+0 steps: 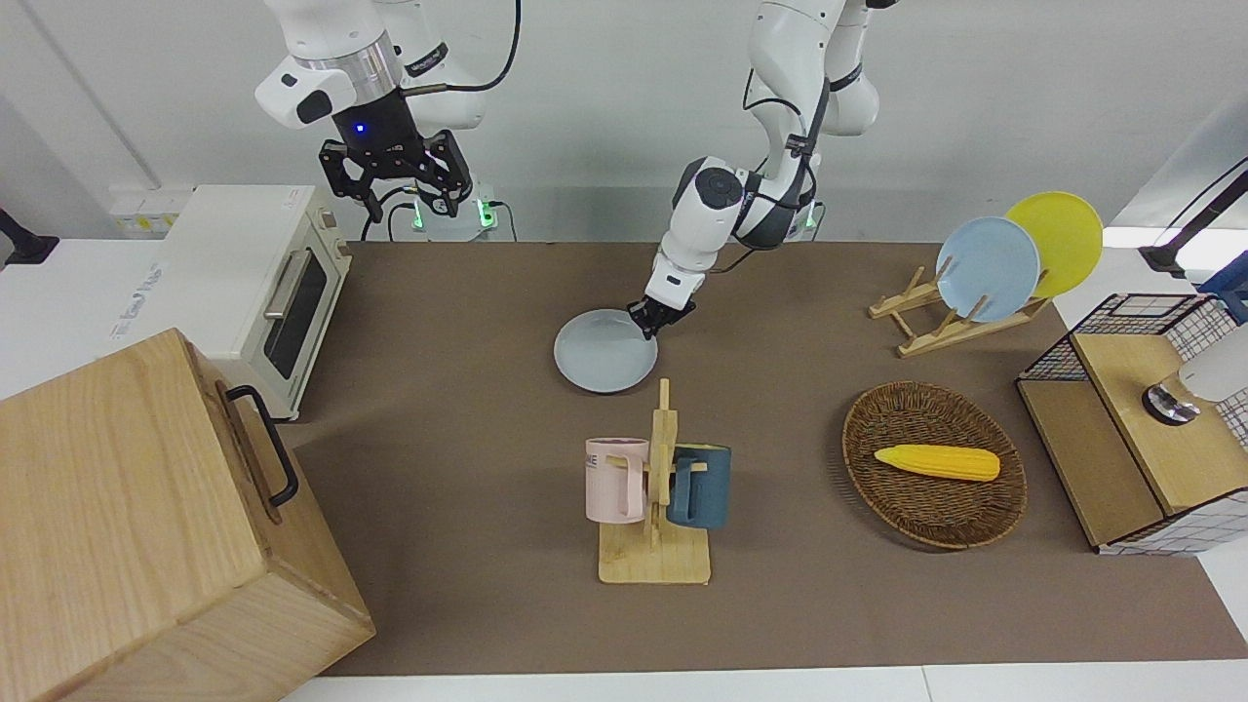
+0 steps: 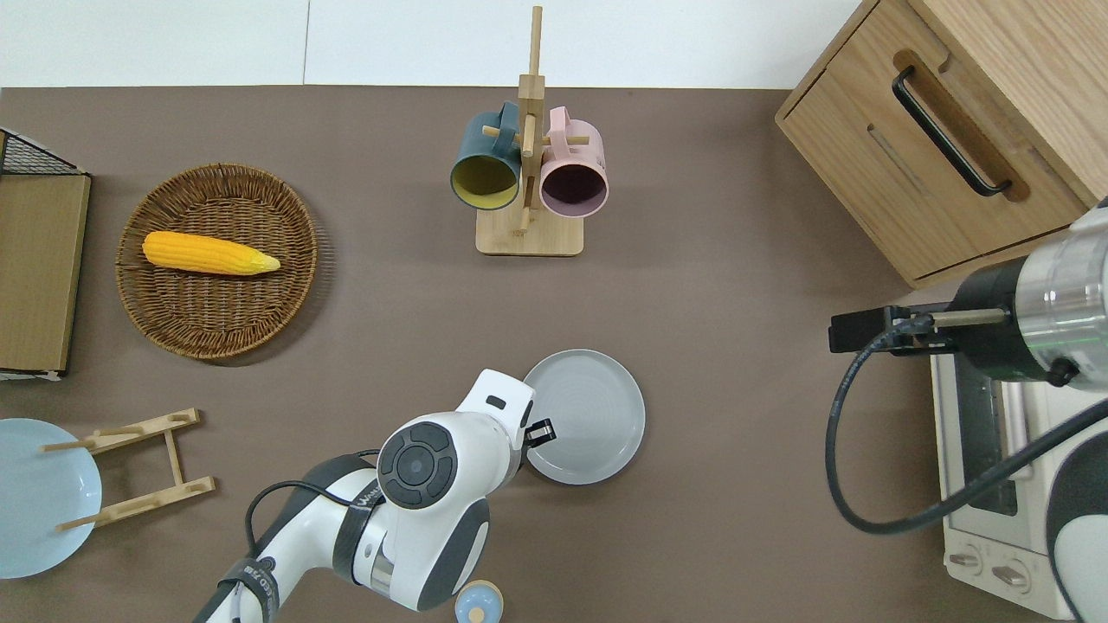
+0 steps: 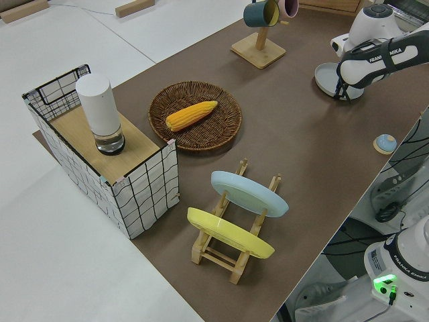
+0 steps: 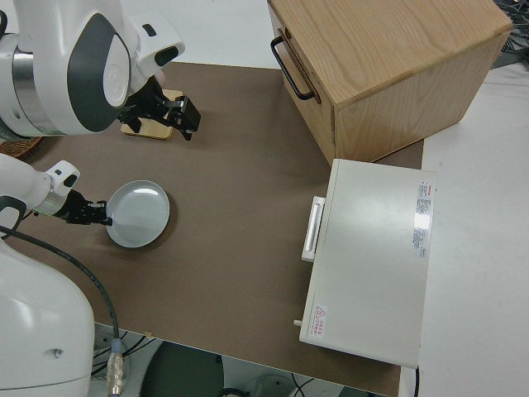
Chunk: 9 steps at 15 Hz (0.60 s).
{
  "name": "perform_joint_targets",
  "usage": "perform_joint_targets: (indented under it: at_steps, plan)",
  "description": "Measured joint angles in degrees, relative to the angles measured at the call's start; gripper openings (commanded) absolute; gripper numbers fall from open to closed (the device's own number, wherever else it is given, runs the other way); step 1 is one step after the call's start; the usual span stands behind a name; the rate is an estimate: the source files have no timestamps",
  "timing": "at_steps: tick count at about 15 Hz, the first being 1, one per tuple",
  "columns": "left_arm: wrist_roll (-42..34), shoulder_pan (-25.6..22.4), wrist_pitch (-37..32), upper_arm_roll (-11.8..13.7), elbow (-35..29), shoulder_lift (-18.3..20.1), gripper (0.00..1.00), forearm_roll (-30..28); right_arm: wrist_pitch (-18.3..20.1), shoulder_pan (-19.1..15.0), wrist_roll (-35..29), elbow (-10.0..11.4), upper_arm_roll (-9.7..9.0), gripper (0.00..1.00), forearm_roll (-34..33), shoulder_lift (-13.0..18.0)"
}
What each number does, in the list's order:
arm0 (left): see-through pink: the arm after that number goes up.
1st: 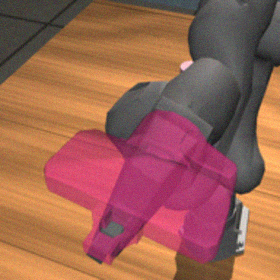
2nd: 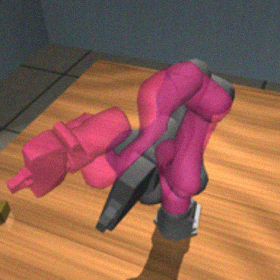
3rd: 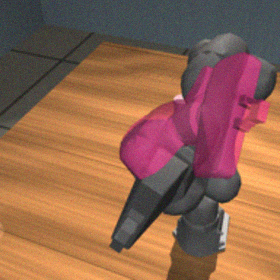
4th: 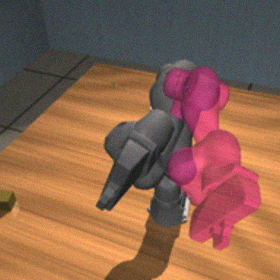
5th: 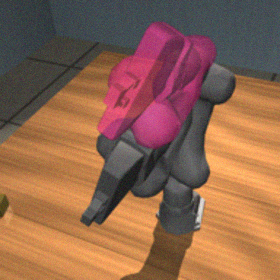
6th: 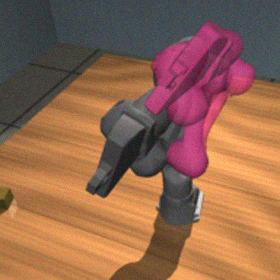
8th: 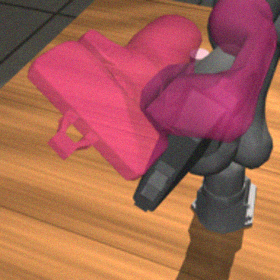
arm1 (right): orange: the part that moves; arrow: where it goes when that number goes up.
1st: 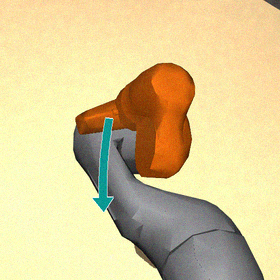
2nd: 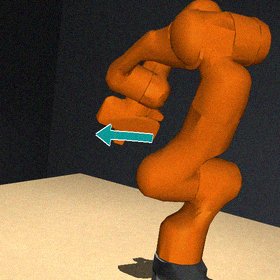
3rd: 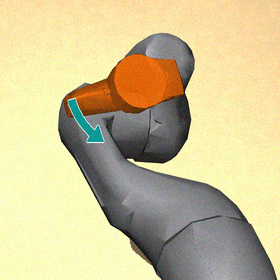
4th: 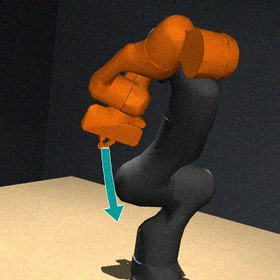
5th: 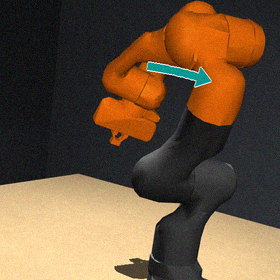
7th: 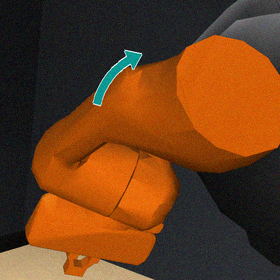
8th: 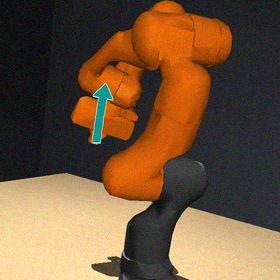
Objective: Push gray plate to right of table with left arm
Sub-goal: 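Continue pushing the gray plate with the left gripper toward the oven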
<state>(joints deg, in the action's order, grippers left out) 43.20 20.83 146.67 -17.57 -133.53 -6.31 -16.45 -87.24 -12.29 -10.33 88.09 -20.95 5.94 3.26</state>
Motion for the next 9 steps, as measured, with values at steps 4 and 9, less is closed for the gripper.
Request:
perform_joint_targets:
  at_steps: [4,9]
  plan:
    - [2.25,1.87,0.46,-0.25,0.80,-0.51,0.00,-0.01,0.00,0.00,0.00,0.00,0.00,0.996,0.00,0.00]
    - [3.84,3.54,2.35,-0.38,2.10,-2.34,0.00,-0.02,0.00,0.00,0.00,0.00,0.00,0.996,0.00,0.00]
